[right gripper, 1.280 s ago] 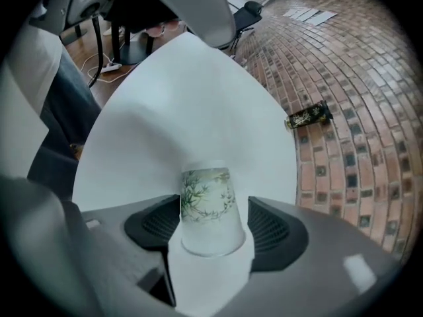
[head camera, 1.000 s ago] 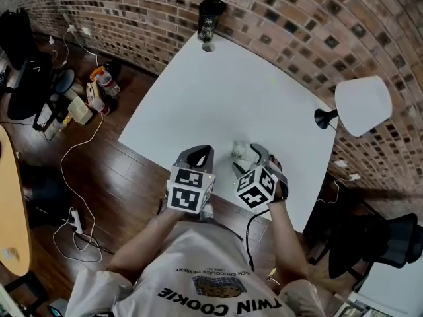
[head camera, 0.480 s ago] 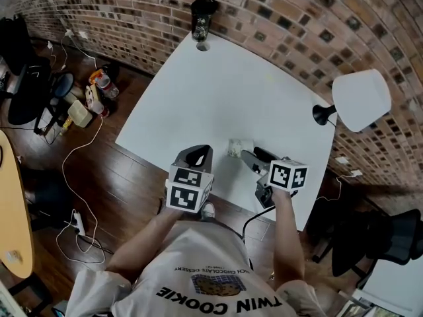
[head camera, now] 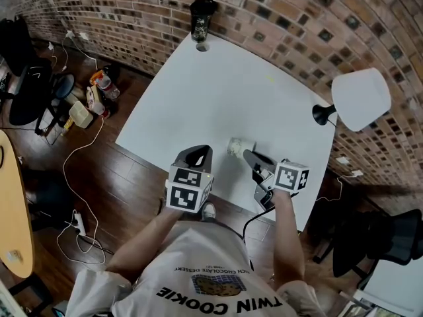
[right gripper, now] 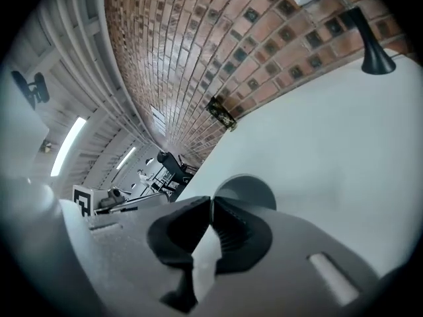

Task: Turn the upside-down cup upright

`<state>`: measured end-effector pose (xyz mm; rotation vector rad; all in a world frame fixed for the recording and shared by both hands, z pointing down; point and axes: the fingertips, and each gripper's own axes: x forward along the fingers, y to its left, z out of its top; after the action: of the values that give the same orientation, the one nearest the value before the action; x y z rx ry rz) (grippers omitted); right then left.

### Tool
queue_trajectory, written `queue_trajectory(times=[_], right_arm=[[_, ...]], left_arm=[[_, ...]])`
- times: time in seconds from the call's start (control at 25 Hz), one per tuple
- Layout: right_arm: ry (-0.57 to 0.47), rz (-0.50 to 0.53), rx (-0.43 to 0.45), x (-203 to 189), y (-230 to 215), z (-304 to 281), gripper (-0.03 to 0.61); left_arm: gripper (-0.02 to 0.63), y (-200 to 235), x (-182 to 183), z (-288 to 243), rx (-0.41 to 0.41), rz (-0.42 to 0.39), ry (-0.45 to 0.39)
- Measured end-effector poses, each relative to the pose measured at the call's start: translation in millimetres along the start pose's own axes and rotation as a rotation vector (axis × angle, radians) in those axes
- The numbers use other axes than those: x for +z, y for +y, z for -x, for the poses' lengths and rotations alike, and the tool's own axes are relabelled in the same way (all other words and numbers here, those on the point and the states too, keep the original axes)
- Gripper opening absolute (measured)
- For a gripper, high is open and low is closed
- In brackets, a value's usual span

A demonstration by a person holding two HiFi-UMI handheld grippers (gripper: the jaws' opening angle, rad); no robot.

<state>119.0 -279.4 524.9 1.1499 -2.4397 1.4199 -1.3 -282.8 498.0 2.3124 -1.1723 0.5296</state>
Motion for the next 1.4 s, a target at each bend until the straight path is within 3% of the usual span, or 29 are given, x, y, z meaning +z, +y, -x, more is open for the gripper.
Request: queue_trajectory(times=[0.2, 0.36, 0.44, 0.68, 0.96, 1.08, 1.2, 1.4], right_arm=[[0.104, 0.201, -0.030, 1, 23, -5, 0.018], [0.378, 0.661, -0.218, -19, 22, -12, 0.018], [0.502, 0.856, -0.266, -30, 24, -14, 0.018], [0.776, 1.159, -0.264, -53, 33, -18, 0.018], [0.851, 1.267, -0.267, -59, 28, -23, 0.024], [0.844, 1.266, -0.265, -61, 27, -24, 0.072], [0.799, 1.261, -0.270, -56, 26, -24, 0.121], [0.629, 1.188, -0.223, -47, 44, -15, 0.133]], left_arm=[[0.003, 0, -1, 1, 0.000, 0.003, -0.004], [0.003, -3, -1, 0, -0.006, 0.001, -0.001], [0.003, -3, -2, 0, -0.005, 0.003, -0.002], [0.003, 4, 0, 5, 0.011, 0.013, -0.017], [0.003, 7, 0, 7, 0.017, 0.019, -0.021], [0.003, 7, 0, 8, 0.021, 0.024, -0.021], [0.003, 7, 2, 6, 0.036, 0.020, -0.021], [0.003, 1, -2, 10, 0.063, 0.013, -0.032]])
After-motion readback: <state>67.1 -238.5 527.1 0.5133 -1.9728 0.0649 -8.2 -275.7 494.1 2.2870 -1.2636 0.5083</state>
